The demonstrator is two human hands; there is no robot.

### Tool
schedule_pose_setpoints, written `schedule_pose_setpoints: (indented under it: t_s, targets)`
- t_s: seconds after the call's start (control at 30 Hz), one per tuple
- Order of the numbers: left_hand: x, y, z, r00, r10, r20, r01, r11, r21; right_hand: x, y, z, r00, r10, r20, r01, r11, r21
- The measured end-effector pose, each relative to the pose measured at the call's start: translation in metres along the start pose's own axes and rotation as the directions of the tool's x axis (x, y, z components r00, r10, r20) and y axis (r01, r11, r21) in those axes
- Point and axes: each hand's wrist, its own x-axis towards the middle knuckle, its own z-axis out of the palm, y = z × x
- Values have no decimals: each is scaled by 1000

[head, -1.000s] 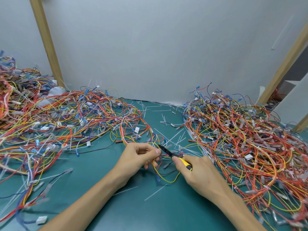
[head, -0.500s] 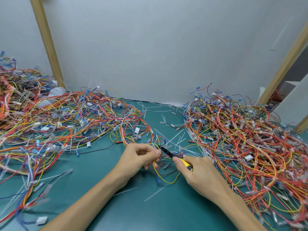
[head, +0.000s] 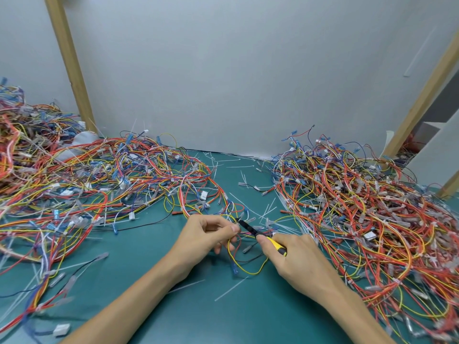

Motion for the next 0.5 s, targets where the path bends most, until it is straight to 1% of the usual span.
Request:
schedule_pose_setpoints:
  t_s: [0.23, 0.3, 0.37, 0.43, 0.5]
  targets:
    - [-1, 4, 1, 1000, -4, -16, 5, 1000, 5, 1, 2, 3, 999, 17, -29, -16, 999, 45]
    - [-2, 6, 2, 1000, -7, -17, 7, 1000, 2, 2, 3, 3, 996, 16, -83, -6, 992, 124]
    - [-3, 8, 2, 1000, -15, -17, 15, 1000, -2, 4, 7, 2, 985, 27, -168, 9, 978, 209]
    - [-4, 10, 3, 999, -26, -26, 25, 1000, -12, 7, 13, 2, 968, 78, -239, -10, 961, 275]
    - [-5, 11, 4, 999, -26, -32, 27, 1000, 4, 10, 19, 2, 948, 171, -268, -63, 928, 368]
